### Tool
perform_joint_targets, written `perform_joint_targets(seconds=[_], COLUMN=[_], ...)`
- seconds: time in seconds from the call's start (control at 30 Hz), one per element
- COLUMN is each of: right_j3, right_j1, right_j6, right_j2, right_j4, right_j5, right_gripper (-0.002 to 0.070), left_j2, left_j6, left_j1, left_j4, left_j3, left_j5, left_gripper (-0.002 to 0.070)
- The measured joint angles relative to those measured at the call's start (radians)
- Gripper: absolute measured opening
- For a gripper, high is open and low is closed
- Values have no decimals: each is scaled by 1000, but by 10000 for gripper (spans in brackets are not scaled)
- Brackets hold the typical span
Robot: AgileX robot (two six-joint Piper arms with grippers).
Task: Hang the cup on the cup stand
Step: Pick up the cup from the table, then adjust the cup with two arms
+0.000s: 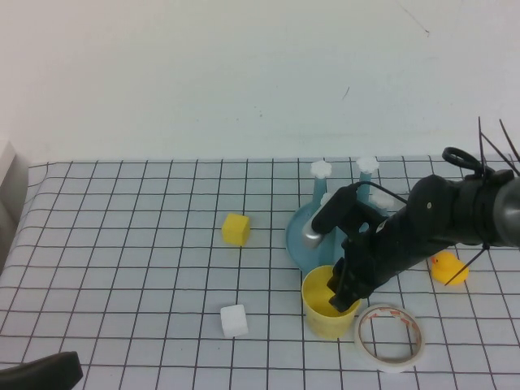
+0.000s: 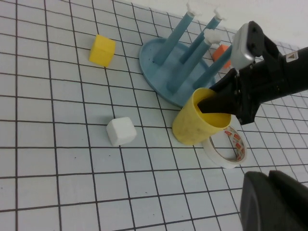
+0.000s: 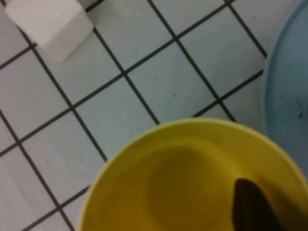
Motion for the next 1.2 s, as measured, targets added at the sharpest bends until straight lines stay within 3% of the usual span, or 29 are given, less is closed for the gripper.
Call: perform_joint_targets(seconds=[0.07,0.13,0.47,0.53,0.6,0.7,0.77,0.93,1.07,1.2], right_j3=[0,0,0,0,0,33,62,146,172,173], right_j1=[0,0,0,0,2,34,67,189,292,393], right_j6=[0,0,-2,-24,-72,-236,-362,-736,-1016,-1235], right_j2=[0,0,-151,-222,-305,-426,-481,-587,-622,-648], right_j4=[0,0,8,33,80,197,290,577,783,866], right_j5=[8,21,101,101,85,20,-25,-146,-250,-363], right_gripper=[78,39,27,27,27,27,26,26,25,25], left_j2=[0,0,0,0,0,17,39,118,186,242], left_j6=[10,33,105,115,117,122,122,122,131,161], left_j1=[0,0,0,0,0,0,0,0,0,0], left_j4=[-10,-32,-197,-266,-382,-589,-718,-907,-936,-940], left_j3=[0,0,0,0,0,0,0,0,0,0], left_j5=[0,-2,-171,-198,-216,-224,-209,-148,-97,-29], left_gripper=[0,0,20,85,211,510,617,683,691,692])
